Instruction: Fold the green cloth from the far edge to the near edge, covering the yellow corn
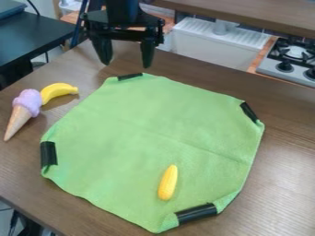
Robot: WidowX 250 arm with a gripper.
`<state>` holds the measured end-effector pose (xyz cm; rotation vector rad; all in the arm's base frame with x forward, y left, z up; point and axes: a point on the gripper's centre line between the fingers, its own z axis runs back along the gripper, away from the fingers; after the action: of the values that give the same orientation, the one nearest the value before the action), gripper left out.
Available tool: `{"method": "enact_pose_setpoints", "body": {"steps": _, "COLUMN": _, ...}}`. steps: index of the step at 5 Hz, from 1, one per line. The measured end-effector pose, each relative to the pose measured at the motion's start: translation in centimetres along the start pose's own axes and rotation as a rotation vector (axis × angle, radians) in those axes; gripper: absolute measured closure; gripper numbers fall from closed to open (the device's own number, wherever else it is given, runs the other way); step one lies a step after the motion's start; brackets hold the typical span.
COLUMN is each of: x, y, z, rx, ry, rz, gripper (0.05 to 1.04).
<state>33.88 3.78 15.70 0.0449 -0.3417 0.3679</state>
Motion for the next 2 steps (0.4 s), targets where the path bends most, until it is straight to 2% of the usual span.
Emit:
{"method": "enact_pose_setpoints", "body": {"steps": 1, "x": -0.4, "y": 0.0, "z": -1.2, "rx": 0.011, "ry": 0.04, "rz": -0.002, "gripper": 0.083}}
{"method": "enact_pose_setpoints", "body": {"steps": 2, "x": 1.8, "y": -0.2, "z": -3.6, "rx": 0.045, "ry": 0.083, "rz": -0.014, "gripper": 0.083}}
